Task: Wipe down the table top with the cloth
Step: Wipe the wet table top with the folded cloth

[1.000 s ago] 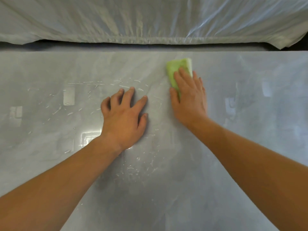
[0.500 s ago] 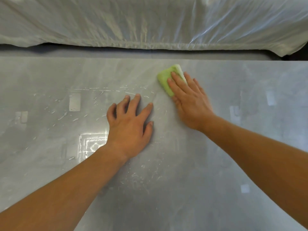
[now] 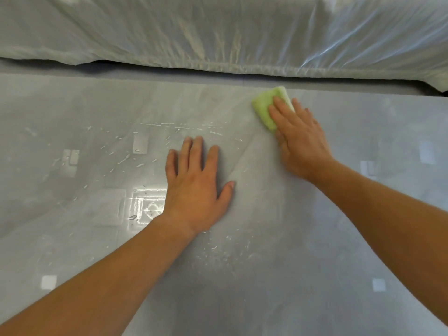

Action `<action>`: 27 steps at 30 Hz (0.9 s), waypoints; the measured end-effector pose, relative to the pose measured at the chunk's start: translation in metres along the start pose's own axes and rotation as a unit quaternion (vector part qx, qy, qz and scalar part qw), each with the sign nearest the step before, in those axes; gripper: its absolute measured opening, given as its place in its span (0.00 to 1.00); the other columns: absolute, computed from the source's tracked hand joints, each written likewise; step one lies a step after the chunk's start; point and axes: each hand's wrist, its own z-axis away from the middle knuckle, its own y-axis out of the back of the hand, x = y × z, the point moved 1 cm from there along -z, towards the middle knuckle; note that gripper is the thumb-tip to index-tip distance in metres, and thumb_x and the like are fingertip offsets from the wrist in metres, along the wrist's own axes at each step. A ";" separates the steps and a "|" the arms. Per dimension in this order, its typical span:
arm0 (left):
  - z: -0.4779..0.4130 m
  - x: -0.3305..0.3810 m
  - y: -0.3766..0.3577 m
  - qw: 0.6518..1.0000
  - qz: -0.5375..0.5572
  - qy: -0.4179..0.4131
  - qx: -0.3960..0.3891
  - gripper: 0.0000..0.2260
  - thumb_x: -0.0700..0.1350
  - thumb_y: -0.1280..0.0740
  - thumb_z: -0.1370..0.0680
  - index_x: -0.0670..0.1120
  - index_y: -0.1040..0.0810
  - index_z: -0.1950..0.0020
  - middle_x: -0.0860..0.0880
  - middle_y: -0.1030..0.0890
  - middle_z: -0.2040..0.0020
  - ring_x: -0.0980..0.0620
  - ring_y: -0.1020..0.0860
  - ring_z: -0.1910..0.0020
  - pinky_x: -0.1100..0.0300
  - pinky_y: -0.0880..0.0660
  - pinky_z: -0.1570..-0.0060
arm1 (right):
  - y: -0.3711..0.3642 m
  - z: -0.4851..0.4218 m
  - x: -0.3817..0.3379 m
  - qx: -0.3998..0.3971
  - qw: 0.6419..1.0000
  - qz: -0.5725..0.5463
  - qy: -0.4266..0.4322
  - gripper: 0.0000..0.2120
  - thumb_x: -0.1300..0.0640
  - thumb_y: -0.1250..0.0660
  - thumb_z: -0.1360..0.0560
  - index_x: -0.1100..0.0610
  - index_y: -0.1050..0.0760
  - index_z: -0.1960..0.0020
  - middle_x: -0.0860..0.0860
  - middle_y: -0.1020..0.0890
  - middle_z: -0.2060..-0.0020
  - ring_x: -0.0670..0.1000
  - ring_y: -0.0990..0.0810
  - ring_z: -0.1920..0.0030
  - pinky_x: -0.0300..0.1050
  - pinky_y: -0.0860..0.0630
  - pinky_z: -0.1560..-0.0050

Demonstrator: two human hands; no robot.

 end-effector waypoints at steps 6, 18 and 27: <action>0.008 -0.006 -0.005 1.000 -0.005 0.011 -0.011 0.33 0.63 0.50 0.21 0.48 0.45 0.20 0.43 0.52 0.18 0.41 0.56 0.20 0.40 0.57 0.24 | -0.013 0.005 -0.058 0.035 0.997 -0.029 -0.055 0.28 0.62 0.45 0.19 0.51 0.45 0.20 0.48 0.45 0.20 0.61 0.49 0.20 0.57 0.51 0.22; 0.053 0.010 -0.012 1.000 0.021 -0.007 -0.012 0.28 0.60 0.50 0.20 0.49 0.38 0.23 0.41 0.49 0.19 0.38 0.54 0.20 0.37 0.56 0.25 | -0.017 0.064 -0.044 0.057 0.996 -0.047 -0.056 0.26 0.58 0.44 0.18 0.50 0.42 0.21 0.48 0.43 0.20 0.60 0.46 0.21 0.59 0.47 0.22; 0.101 0.020 -0.023 1.000 0.010 0.018 -0.017 0.27 0.59 0.52 0.19 0.51 0.40 0.22 0.43 0.49 0.19 0.41 0.55 0.20 0.39 0.57 0.24 | -0.016 0.091 -0.005 0.059 0.993 -0.052 -0.092 0.25 0.57 0.46 0.19 0.50 0.39 0.22 0.49 0.41 0.21 0.61 0.45 0.21 0.58 0.49 0.22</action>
